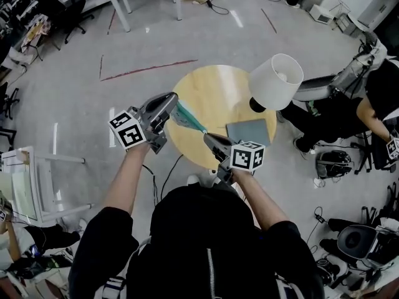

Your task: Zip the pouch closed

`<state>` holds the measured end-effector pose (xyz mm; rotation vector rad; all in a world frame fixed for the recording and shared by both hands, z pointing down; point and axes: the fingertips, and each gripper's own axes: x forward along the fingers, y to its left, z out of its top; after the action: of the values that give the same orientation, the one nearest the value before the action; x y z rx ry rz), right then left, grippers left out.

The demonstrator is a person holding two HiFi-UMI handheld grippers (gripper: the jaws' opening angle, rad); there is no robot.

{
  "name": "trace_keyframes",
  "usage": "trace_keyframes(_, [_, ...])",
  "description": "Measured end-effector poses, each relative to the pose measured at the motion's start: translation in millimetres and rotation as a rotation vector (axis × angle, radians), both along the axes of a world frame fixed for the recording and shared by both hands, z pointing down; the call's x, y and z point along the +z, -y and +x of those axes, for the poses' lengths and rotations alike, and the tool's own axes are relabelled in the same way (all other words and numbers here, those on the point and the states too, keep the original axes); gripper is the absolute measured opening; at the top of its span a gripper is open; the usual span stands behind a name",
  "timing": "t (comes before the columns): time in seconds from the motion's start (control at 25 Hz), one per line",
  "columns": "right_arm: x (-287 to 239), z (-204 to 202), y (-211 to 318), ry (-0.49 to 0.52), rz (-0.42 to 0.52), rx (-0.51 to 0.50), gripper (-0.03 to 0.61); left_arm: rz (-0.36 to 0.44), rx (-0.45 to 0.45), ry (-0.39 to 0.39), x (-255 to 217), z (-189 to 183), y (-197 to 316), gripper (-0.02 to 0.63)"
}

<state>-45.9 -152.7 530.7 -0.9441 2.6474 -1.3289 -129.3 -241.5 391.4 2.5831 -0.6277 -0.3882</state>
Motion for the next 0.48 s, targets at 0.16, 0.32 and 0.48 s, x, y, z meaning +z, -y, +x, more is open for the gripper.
trace_keyframes(0.16, [-2.3, -0.6, 4.5, -0.027, 0.008, 0.016, 0.02, 0.031, 0.009, 0.049, -2.2, 1.7, -2.0, 0.012])
trace_keyframes(0.32, [-6.4, 12.3, 12.4, -0.073, 0.049, 0.047, 0.029, 0.051, 0.006, 0.119, 4.4, 8.0, 0.4, 0.012])
trace_keyframes(0.48, [-15.1, 22.5, 18.9, -0.15, 0.135, 0.073, 0.02, 0.054, -0.011, 0.156, 18.6, 6.0, 3.4, 0.012])
